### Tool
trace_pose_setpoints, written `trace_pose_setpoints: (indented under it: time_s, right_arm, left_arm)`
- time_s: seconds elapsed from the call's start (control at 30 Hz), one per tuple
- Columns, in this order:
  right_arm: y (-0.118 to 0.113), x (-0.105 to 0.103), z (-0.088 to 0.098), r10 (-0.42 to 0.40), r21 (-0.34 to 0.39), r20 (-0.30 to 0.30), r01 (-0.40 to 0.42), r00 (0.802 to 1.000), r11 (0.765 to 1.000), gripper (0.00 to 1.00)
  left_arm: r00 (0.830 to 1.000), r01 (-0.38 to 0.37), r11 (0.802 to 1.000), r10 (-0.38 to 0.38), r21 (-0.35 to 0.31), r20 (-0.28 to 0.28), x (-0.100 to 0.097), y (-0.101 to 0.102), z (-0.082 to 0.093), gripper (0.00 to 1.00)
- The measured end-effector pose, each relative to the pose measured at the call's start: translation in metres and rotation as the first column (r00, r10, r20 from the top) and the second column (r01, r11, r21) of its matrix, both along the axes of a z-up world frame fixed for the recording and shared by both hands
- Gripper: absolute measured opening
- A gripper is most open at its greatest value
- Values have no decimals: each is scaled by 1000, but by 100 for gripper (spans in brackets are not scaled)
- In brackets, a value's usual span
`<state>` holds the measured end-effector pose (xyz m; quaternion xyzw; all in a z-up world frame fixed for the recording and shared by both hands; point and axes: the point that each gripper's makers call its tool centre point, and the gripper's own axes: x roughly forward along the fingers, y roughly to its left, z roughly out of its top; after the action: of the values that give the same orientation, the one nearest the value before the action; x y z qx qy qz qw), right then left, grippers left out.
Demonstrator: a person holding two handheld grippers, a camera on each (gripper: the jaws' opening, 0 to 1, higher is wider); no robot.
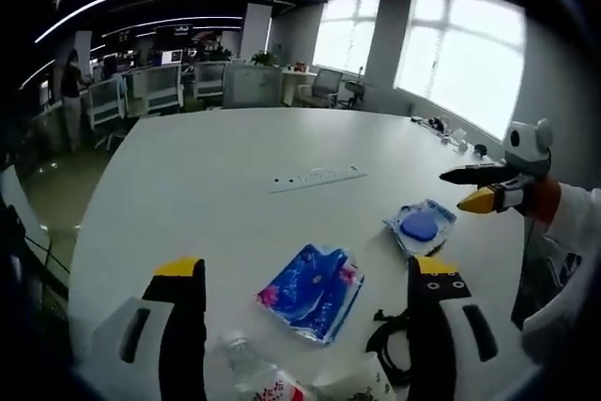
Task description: Arrange the tabletop items into an orderly group along one side of the table until the central work area is clear of visible clutter.
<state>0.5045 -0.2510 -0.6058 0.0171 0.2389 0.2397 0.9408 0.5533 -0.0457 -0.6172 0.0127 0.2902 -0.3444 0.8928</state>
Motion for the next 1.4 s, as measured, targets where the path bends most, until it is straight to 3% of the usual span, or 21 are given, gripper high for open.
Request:
trace_pose_setpoints:
  time_s: [0.5, 0.67, 1.4]
  right_arm:
    - [36, 15, -29, 74, 18, -51, -73, 996, 997, 56]
    - [46, 19, -39, 91, 26, -65, -89, 994, 996, 55]
    - [64, 34, -87, 100, 36, -138, -96, 985, 995, 50]
  left_arm:
    - [998, -2, 998, 6, 61, -70, 13, 11, -29, 89]
    - [993, -3, 998, 11, 70, -117, 17, 10, -43, 87]
    - [967, 58, 990, -24, 128, -252, 23, 1, -94, 72]
